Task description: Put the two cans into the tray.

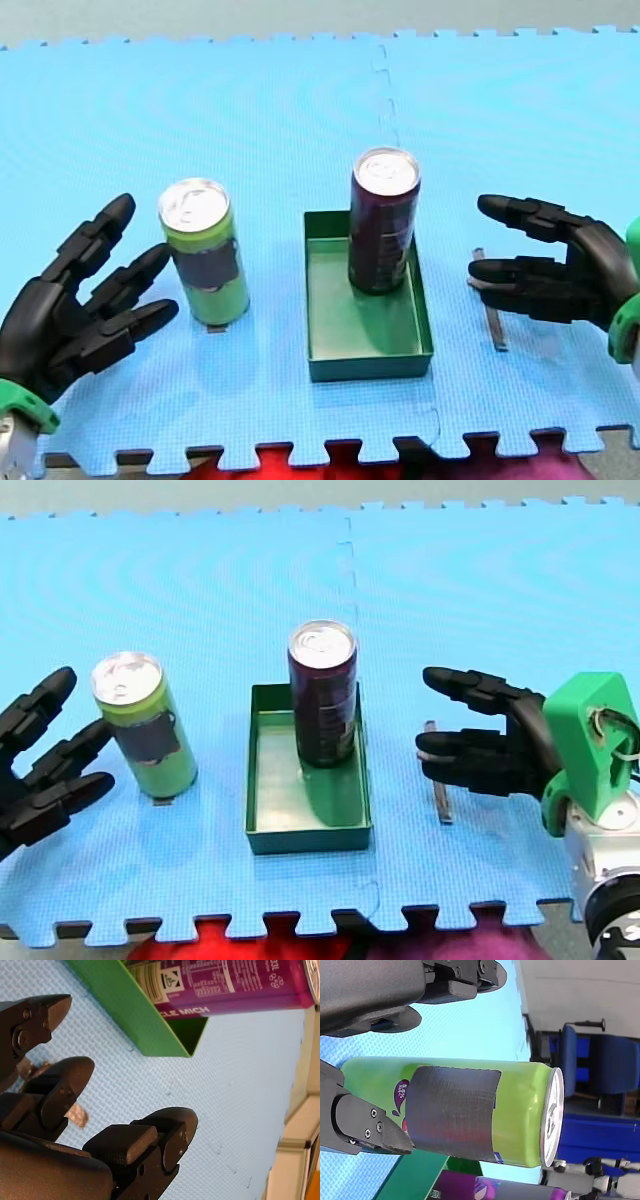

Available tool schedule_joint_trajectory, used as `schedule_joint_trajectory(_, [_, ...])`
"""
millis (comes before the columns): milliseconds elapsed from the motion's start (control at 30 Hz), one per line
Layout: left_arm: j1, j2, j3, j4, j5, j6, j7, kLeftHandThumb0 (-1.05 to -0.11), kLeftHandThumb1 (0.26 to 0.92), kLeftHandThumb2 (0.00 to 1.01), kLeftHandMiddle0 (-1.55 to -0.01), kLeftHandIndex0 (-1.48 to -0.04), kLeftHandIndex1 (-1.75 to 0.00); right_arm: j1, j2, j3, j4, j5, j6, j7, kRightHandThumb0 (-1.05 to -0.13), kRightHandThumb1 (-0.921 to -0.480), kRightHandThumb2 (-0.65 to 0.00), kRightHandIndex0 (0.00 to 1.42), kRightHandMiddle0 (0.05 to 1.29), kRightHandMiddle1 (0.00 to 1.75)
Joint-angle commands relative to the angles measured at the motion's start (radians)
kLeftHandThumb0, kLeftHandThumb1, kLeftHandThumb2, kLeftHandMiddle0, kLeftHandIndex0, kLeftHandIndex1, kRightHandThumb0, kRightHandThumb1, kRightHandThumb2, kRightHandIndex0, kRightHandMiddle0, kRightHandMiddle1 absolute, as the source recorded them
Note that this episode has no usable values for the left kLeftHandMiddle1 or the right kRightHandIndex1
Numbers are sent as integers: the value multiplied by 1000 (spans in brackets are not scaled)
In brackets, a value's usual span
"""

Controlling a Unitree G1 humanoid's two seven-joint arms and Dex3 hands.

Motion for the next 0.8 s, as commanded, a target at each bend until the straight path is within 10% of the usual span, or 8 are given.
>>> schedule_joint_trajectory(0, [4,8,-5,-8,13,0,6,-1048,762,1,-374,-191,-7,-1,-3,-8,2,10,5,8,-594,-672,0,969,601,0])
schedule_joint_trajectory(767, [-56,22,-58,-14,119,-38,94,-1048,802,12,-349,-207,-9,1,2,-30,4,25,5,38,-565,-653,0,963,595,1])
